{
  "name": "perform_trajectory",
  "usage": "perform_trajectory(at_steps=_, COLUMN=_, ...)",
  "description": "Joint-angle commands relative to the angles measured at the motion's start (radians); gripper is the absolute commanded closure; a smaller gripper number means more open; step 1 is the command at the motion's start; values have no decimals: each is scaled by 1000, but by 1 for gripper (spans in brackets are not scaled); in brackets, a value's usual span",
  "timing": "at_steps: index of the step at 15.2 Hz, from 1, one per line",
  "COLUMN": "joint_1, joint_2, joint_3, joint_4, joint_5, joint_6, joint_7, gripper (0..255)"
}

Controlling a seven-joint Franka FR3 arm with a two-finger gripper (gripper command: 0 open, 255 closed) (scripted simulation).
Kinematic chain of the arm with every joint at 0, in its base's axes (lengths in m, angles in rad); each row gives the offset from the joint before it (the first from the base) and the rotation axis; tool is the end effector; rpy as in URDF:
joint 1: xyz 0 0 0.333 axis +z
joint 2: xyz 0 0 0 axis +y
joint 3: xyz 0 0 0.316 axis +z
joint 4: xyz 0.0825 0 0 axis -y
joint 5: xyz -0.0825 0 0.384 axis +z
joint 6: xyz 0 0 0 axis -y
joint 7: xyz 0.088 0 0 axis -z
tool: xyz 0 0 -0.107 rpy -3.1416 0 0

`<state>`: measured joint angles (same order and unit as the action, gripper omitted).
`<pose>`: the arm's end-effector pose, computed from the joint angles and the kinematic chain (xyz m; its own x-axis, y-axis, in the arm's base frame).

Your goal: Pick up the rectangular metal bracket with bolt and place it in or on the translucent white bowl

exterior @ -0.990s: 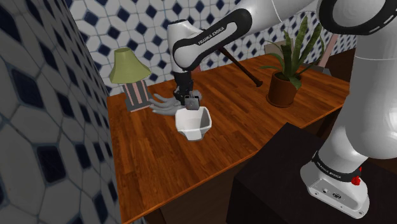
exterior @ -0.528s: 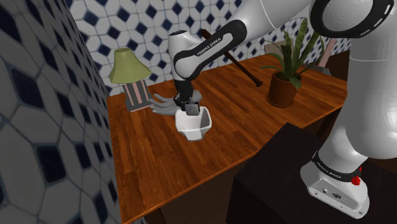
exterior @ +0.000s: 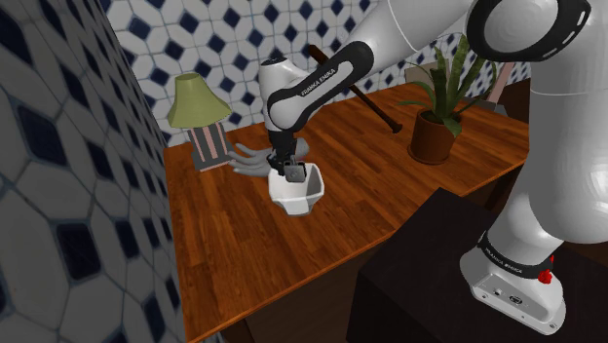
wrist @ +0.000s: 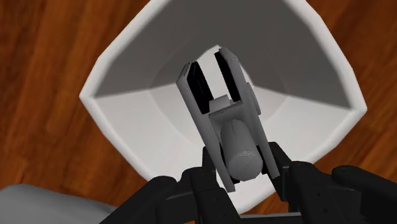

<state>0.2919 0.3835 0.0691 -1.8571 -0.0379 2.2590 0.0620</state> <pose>0.5972 0.2214 0.3166 0.9498 0.3122 0.0197 0.3122 -0.9500 0.0027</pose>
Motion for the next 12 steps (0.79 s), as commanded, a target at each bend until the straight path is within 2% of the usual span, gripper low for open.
perform_trajectory(at_steps=1, joint_1=0, joint_2=0, joint_3=0, joint_4=0, joint_5=0, joint_6=1, joint_7=0, gripper=255)
perform_trajectory(at_steps=3, joint_1=0, joint_2=0, joint_3=0, joint_4=0, joint_5=0, joint_6=1, joint_7=0, gripper=255)
perform_trajectory(at_steps=4, joint_1=0, joint_2=0, joint_3=0, joint_4=0, joint_5=0, joint_6=1, joint_7=0, gripper=0)
perform_trajectory(at_steps=9, joint_1=0, joint_2=0, joint_3=0, joint_4=0, joint_5=0, joint_6=1, joint_7=0, gripper=0)
perform_trajectory(at_steps=12, joint_1=-1, joint_2=-52, joint_3=2, joint_4=31, joint_5=5, joint_6=-82, joint_7=-3, gripper=0)
